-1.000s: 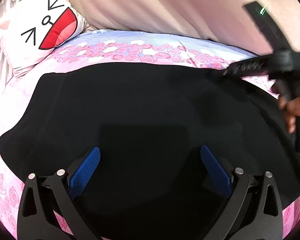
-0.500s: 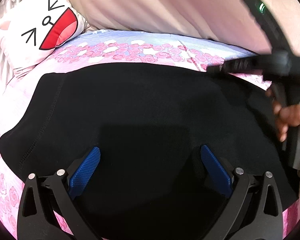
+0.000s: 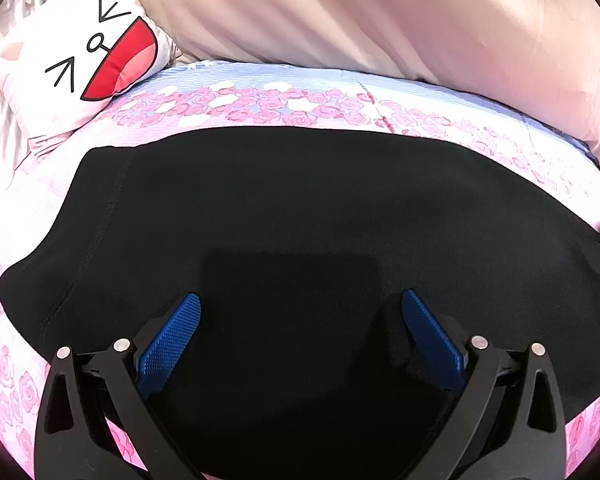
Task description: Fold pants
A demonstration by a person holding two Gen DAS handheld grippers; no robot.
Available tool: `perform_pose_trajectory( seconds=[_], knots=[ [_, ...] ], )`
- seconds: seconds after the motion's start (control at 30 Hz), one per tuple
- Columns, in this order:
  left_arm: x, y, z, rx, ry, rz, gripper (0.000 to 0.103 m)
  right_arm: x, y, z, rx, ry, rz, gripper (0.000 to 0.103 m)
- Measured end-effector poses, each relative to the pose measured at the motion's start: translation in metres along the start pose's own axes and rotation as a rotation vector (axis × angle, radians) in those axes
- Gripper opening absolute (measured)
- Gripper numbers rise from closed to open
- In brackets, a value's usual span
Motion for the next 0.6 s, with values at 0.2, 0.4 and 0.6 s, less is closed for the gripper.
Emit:
perform_pose_trajectory(
  seconds=[0.2, 0.4, 0.6],
  knots=[
    [-0.001, 0.012, 0.006, -0.092, 0.015, -0.049, 0.098, 0.089, 0.122, -0.206, 0.311, -0.388, -0.158, 0.047],
    [0.008, 0.034, -0.017, -0.19, -0.016, -0.077, 0.098, 0.186, 0.194, -0.356, 0.445, -0.706, -0.194, 0.047],
    [0.013, 0.055, -0.075, -0.071, -0.061, -0.051, 0.098, 0.185, 0.163, -0.364, 0.265, -0.761, -0.206, 0.061]
  ],
)
Point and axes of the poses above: each gripper's, at about its wrist camera, not at the fingertips, and y roughly against the way its jaws point, z to its left, x to its underside, the point moved 9 cm from there along -y, roughly the way its jaws point, and after that the axes turned 11 degrees about z, right-handed, at the moved point
